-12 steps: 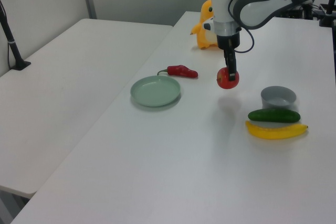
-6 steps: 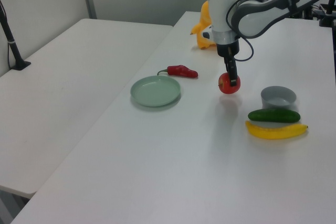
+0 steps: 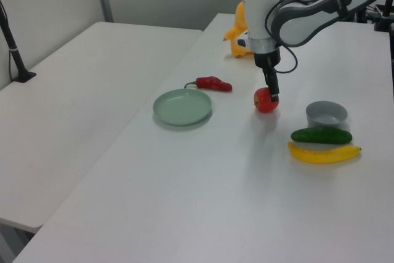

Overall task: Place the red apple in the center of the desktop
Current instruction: 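Move the apple away from the bowl and lower it onto the table, then open the gripper to release the apple and raise it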

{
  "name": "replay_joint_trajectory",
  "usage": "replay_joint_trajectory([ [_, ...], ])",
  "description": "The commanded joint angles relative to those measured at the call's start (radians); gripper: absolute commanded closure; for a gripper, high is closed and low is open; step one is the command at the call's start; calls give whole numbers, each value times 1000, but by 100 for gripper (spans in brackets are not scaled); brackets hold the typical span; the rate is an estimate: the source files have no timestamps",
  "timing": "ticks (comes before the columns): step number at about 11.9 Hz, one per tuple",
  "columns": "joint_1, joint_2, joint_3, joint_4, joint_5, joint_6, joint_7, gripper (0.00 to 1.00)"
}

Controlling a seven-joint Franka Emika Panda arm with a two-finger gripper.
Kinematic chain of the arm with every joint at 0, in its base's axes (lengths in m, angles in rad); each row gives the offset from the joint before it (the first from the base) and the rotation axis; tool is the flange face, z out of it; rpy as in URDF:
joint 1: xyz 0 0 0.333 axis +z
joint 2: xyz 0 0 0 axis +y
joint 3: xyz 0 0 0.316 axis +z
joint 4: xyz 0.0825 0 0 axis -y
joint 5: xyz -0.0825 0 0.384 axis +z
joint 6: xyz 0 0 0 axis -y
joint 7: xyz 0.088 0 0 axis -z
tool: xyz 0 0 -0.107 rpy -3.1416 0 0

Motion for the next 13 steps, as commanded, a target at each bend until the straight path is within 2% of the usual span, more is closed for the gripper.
replay_joint_trajectory([
  [1, 5, -19, -2, -3, -16, 10, 19, 0],
  [5, 8, -134, -2, 0, -6, -64, 126, 0],
  [7, 0, -203, -13, 0, 23, -87, 190, 0],
  [10, 11, -289, -123, 3, 206, -75, 248, 0],
  [11, 9, -312, -128, 3, 238, -69, 249, 0],
  [13, 11, -332, -130, 2, 240, -31, 342, 0],
])
